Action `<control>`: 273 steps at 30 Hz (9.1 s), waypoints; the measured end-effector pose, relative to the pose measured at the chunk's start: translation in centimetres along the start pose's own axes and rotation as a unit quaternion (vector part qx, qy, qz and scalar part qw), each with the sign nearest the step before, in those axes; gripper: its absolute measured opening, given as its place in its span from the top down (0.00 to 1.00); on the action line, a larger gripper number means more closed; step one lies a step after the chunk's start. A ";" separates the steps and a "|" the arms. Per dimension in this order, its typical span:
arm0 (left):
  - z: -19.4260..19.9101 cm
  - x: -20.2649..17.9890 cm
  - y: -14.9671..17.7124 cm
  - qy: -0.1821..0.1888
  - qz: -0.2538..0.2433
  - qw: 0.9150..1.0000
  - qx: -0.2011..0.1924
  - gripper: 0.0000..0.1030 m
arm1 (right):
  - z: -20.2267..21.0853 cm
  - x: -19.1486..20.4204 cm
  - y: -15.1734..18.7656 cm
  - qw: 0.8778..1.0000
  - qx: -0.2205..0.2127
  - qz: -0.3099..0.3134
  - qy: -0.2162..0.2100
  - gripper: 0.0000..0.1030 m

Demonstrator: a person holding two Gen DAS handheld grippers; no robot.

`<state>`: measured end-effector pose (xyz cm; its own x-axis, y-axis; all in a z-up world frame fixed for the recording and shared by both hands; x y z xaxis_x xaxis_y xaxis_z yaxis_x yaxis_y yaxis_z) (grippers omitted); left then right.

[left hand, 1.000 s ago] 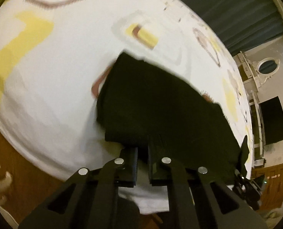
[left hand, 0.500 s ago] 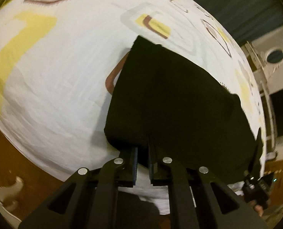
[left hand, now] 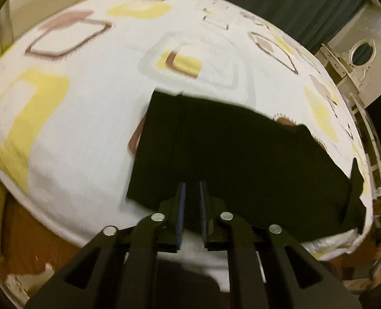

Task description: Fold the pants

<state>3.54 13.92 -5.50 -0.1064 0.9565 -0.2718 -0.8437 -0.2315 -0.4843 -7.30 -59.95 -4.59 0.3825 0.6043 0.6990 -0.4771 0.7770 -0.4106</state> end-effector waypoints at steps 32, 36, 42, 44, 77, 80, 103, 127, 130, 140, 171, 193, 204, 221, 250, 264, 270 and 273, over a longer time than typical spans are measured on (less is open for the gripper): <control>-7.2 -7.4 -0.6 -0.085 -0.035 0.994 -0.056 0.36 | -8.1 -11.0 -15.4 0.966 0.034 0.183 0.179 0.93; -7.3 -7.5 -0.5 -0.085 -0.040 0.994 -0.056 0.34 | -8.4 -13.2 -15.6 0.979 0.021 0.129 0.154 0.85; -7.4 -7.5 -0.4 -0.080 -0.049 0.994 -0.058 0.31 | -5.3 -16.3 -17.5 0.985 -0.045 0.021 0.168 0.79; -7.3 -7.6 -0.3 -0.077 -0.052 0.994 -0.058 0.31 | -3.8 -17.2 -18.3 0.975 -0.057 -0.025 0.213 0.77; -7.6 -6.8 -0.1 -0.035 -0.034 0.998 -0.049 0.20 | -25.7 4.8 -12.6 0.923 0.038 0.135 0.358 0.78; -7.6 -6.9 -0.1 -0.037 -0.035 0.997 -0.050 0.20 | -24.7 4.8 -12.8 0.932 0.036 0.127 0.338 0.91; -7.4 -7.1 0.1 -0.042 -0.044 0.997 -0.053 0.20 | 0.1 -9.9 -8.8 0.989 -0.093 -0.059 0.103 0.94; -7.5 -7.3 0.4 -0.050 -0.053 0.996 -0.058 0.20 | -0.8 -15.7 -7.4 0.986 -0.079 -0.132 0.060 0.93; -7.5 -7.3 0.3 -0.050 -0.052 0.996 -0.058 0.20 | 0.1 -15.5 -7.4 0.987 -0.091 -0.121 0.056 0.94; -7.5 -7.4 0.3 -0.048 -0.055 0.996 -0.057 0.20 | -0.5 -18.8 -6.0 0.983 -0.093 -0.150 0.053 0.95; -7.8 -7.8 0.5 -0.059 -0.079 0.993 -0.064 0.20 | -6.1 -14.9 -13.4 0.994 0.084 0.047 0.044 0.44; -7.5 -8.1 0.7 -0.069 -0.098 0.992 -0.046 0.20 | -0.4 -1.2 -12.7 0.975 0.086 0.182 0.093 0.84; -7.5 -8.2 0.8 -0.068 -0.107 0.991 -0.043 0.20 | 0.0 12.7 -6.6 0.957 0.073 0.276 0.052 0.84; -7.4 -8.6 0.9 -0.076 -0.117 0.989 -0.042 0.20 | -10.5 22.0 10.7 0.926 0.144 0.348 -0.001 0.84; -7.5 -8.8 1.2 -0.082 -0.119 0.988 -0.048 0.20 | -17.0 19.7 20.3 0.913 0.175 0.365 0.047 0.82; -7.4 -8.8 1.0 -0.085 -0.119 0.988 -0.050 0.20 | -17.4 20.0 21.8 0.917 0.189 0.351 0.027 0.71; -7.4 -8.8 1.1 -0.086 -0.121 0.988 -0.050 0.20 | -17.3 20.5 22.8 0.912 0.196 0.361 0.020 0.71; -7.4 -8.8 1.1 -0.085 -0.120 0.988 -0.049 0.20 | -17.2 20.5 22.8 0.913 0.197 0.358 0.019 0.71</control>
<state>7.46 3.94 -9.79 -0.0034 1.0000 0.0010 -0.8007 -0.0021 -0.5990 3.25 -26.79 -9.73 -0.1155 0.9434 0.3108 -0.8595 0.0619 -0.5073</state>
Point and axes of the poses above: each gripper's, at about its wrist camera, not at the fingertips, and z roughly against the way its jaws point, x to its left, y to its underside, the point moved 2 cm from there along -z, roughly the way its jaws point, and after that the axes turned 3 degrees about -x, right-handed, at the moved point
